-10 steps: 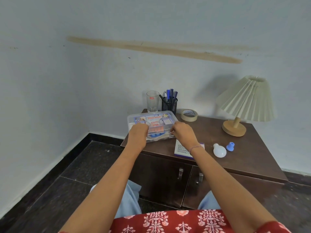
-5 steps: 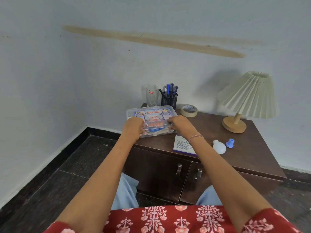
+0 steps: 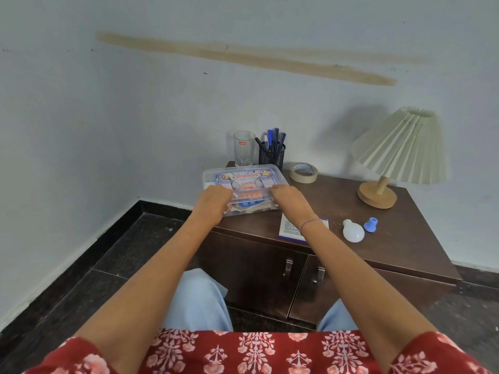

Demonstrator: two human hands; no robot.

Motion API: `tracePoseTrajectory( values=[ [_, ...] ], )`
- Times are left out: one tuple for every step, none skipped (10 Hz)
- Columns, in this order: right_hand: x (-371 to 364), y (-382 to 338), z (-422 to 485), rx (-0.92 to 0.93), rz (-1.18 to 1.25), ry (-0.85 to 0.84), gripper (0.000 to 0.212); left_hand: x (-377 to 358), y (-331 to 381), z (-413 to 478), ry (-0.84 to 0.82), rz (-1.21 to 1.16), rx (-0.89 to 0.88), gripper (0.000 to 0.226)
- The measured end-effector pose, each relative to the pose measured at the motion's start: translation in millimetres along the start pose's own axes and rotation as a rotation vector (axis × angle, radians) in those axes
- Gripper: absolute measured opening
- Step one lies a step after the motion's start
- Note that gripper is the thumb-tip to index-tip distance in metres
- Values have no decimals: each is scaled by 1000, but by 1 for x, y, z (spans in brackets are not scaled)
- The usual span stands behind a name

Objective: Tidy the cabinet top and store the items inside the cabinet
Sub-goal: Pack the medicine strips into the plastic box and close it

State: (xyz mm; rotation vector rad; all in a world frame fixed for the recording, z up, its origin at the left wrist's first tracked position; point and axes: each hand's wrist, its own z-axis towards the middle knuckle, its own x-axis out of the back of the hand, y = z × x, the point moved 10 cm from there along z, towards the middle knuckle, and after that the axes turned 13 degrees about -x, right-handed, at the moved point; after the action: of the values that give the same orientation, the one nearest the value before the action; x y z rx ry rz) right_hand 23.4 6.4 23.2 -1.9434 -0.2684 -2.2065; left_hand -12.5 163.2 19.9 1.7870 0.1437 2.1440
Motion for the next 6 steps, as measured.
tracePoseTrajectory(
  values=[
    [0,0,-1,-7,-11,21,44,5,2,-4,10,-26,11,21],
    [1,-2,-3,-5,-26,47,41,8,9,-5,16,43,-7,20],
    [1,-3,-5,-15,-27,62,41,11,19,-9,50,93,-40,39],
    [1,-3,-6,-30,-20,70,41,9,18,-6,45,112,-42,41],
    [2,-3,-9,-45,-9,82,41,9,22,-6,2,189,-60,43],
    [2,-3,-8,-62,-4,82,40,10,25,-5,-7,234,-74,38]
  ],
)
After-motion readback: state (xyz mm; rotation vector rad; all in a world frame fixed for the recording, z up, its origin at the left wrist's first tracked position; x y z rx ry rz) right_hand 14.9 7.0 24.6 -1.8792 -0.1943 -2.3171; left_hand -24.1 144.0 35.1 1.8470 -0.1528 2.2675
